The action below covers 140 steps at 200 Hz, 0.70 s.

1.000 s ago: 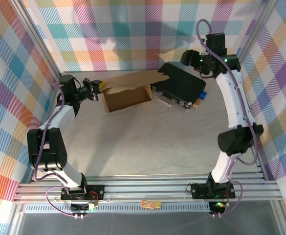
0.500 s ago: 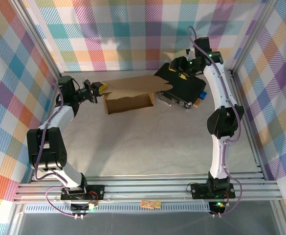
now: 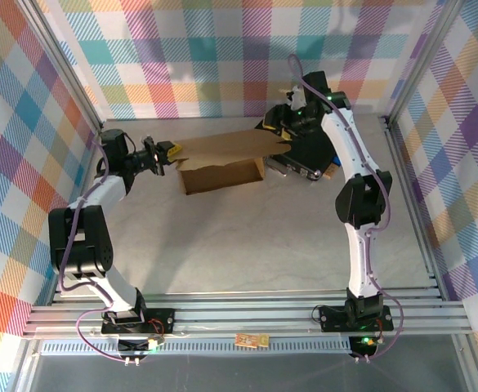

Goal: Fold the paper box

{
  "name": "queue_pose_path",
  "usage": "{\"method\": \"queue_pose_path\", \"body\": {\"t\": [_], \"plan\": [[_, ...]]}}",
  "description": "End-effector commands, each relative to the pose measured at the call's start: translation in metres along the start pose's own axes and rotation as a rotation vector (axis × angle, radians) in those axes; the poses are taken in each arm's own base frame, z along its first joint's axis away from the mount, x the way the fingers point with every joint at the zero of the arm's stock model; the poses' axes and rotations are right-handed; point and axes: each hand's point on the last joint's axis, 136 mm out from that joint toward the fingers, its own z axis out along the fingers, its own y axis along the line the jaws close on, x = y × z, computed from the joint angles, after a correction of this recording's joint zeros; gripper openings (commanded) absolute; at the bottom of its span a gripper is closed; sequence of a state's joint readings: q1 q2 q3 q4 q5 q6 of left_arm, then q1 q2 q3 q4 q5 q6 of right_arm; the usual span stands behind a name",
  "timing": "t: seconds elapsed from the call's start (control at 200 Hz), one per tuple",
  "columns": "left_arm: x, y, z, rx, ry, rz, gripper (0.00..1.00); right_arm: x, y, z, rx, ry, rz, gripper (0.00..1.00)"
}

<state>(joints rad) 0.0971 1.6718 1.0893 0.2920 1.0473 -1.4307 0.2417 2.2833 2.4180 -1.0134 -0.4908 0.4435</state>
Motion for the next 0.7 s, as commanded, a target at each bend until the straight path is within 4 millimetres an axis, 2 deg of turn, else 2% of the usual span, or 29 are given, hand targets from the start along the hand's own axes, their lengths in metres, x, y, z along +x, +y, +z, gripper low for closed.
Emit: {"method": "queue_pose_path", "body": {"t": [0.0, 0.205, 0.46, 0.575, 0.695], "plan": [[0.0, -0.018, -0.005, 0.045, 0.022, 0.077, 0.0, -0.001, -0.001, 0.003, -0.015, 0.011, -0.029, 0.64], [-0.003, -0.016, -0.003, 0.045, 0.024, 0.071, 0.0, 0.01, 0.013, 0.012, -0.073, 0.06, -0.018, 0.63], [-0.006, -0.021, -0.001, 0.056, 0.026, 0.073, 0.0, 0.019, 0.007, 0.018, -0.072, 0.104, -0.006, 0.63], [-0.004, -0.024, -0.001, 0.064, 0.036, 0.087, 0.0, 0.017, -0.011, 0.015, 0.023, 0.089, -0.03, 0.63], [0.004, -0.022, -0.002, 0.06, 0.066, 0.113, 0.0, 0.009, -0.026, -0.001, 0.088, 0.05, -0.07, 0.64]]}}
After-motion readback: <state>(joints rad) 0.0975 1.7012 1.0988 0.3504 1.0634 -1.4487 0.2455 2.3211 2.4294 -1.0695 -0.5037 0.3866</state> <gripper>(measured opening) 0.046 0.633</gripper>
